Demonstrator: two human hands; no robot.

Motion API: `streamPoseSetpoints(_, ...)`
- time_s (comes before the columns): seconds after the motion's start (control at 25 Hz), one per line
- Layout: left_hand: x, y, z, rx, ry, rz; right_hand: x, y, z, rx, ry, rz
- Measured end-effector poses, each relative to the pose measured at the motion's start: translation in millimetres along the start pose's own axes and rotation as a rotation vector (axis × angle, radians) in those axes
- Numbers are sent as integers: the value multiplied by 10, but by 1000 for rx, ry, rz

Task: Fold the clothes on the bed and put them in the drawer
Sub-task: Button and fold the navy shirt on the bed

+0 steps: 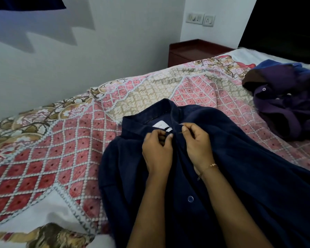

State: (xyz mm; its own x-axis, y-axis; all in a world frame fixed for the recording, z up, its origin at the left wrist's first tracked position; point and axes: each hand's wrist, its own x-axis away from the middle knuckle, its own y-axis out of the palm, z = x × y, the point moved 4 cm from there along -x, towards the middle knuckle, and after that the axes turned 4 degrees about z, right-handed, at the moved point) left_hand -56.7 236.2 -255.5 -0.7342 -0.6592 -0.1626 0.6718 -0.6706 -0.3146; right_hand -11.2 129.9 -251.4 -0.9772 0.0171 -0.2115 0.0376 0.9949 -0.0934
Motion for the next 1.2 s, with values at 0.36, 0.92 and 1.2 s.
streamPoseSetpoints(0.36, -25, 16, 18, -242, -69, -25, 44, 67, 58, 334, -171, -25)
streamPoseSetpoints(0.92, 24, -4, 107, -230, 26, -29, 128, 146, -215, 672, -523, 4)
streamPoseSetpoints(1.2, 26, 10, 39, 40, 15, -18, 109, 132, -218, 875, -376, -237)
